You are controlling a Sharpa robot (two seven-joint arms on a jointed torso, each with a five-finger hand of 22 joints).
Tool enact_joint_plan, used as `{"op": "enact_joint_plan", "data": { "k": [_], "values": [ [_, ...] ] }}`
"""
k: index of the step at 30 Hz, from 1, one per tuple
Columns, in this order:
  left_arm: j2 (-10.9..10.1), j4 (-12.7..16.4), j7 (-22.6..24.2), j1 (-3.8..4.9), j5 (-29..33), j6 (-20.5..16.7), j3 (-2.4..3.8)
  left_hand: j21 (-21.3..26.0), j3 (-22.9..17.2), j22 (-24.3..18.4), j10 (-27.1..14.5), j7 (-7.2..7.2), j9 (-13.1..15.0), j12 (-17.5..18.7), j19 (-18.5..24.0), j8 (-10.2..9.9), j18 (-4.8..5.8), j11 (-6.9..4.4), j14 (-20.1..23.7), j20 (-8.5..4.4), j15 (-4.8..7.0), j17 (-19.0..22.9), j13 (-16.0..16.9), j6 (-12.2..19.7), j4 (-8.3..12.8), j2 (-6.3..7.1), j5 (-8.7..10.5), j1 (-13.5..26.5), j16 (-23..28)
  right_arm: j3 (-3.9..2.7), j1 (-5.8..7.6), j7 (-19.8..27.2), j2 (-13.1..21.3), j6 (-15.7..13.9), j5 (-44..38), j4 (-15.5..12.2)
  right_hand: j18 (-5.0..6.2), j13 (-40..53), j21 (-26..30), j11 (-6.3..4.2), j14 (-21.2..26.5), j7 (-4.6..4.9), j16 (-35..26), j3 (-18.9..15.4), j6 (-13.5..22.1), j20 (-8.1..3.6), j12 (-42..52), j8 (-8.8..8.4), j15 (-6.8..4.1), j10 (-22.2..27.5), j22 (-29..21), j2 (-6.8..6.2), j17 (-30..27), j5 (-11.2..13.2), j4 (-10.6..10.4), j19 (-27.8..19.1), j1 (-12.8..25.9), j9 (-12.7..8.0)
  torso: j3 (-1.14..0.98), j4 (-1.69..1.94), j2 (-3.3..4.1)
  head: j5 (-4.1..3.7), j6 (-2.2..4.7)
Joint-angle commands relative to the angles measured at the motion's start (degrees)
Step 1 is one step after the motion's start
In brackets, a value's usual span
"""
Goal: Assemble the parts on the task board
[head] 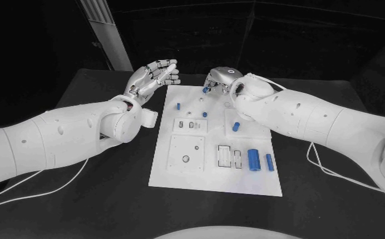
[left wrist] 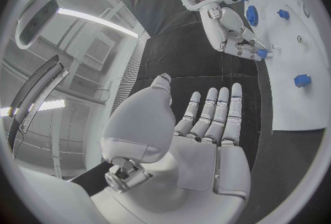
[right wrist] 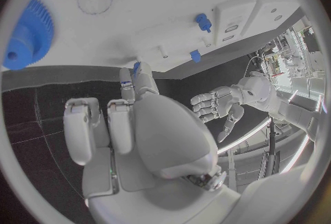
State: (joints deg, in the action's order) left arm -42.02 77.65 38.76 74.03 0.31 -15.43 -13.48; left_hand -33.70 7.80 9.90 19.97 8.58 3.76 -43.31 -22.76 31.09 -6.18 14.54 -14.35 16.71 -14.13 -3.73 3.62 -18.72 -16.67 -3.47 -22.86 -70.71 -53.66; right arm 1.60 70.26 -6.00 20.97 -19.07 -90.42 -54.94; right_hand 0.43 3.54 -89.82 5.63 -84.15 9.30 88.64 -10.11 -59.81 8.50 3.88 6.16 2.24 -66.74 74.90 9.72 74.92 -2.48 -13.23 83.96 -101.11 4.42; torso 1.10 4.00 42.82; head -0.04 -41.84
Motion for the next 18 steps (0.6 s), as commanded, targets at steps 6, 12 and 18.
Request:
{"op": "enact_joint_plan", "data": {
  "k": [6, 12, 18],
  "values": [
    [0.04, -0.04, 11.32, 0.12, -0.27, 0.31, 0.04, 0.25, -0.04, -0.09, -0.45, 8.27, -0.09, 0.32, 0.40, -0.39, 0.08, 0.09, 0.45, -0.15, 0.06, 0.02, 0.02, 0.36, -0.07, -0.51, -0.19, -0.20, 0.37, 0.04, 0.00, -0.23, 0.07, 1.38, -0.24, -0.19, -0.43, -0.09, -0.18, 0.38, -4.02, -0.08, 0.10, 0.05, -0.33, -0.27, -0.24, 0.18, -0.18, 0.15, 15.10, 0.03, 4.31, -0.23, -0.25, 6.04, -0.15, 0.04, 0.02, 0.03, 0.01, -0.09, -0.02],
    [0.03, -0.04, 11.28, 0.12, -0.27, 0.31, 0.04, 0.25, -0.04, -0.09, -0.45, 8.27, -0.09, 0.32, 0.40, -0.39, 0.08, 0.09, 0.45, -0.15, 0.06, 0.02, 0.02, 0.36, -0.07, -0.51, -0.19, -0.20, 0.37, 0.04, 0.00, -0.20, -0.07, 1.44, -0.13, -0.09, -0.43, -0.08, -0.18, 0.38, -4.00, -0.09, 0.09, 0.03, -0.33, -0.26, -0.25, 0.13, -0.18, 0.14, 15.10, 0.04, 4.22, -0.23, -0.38, 6.04, -0.06, 0.02, 0.02, 0.03, 0.02, -0.10, -0.04],
    [0.08, -0.04, 11.26, 0.12, -0.27, 0.34, 0.04, 0.25, -0.04, -0.09, -0.45, 8.27, -0.09, 0.32, 0.40, -0.39, 0.08, 0.09, 0.45, -0.15, 0.06, 0.02, 0.02, 0.36, -0.07, -0.51, -0.19, -0.20, 0.37, 0.04, 0.00, -0.42, -0.57, 1.46, -0.10, 0.48, -0.43, -0.12, -0.18, 0.61, -3.98, 0.17, 0.07, -0.30, 0.49, -0.19, -0.46, -0.53, -0.04, 0.80, 15.10, -0.53, 4.13, -0.22, -0.73, 6.04, 0.12, -0.25, 0.03, 0.03, 0.03, -0.13, -0.02]
  ]
}}
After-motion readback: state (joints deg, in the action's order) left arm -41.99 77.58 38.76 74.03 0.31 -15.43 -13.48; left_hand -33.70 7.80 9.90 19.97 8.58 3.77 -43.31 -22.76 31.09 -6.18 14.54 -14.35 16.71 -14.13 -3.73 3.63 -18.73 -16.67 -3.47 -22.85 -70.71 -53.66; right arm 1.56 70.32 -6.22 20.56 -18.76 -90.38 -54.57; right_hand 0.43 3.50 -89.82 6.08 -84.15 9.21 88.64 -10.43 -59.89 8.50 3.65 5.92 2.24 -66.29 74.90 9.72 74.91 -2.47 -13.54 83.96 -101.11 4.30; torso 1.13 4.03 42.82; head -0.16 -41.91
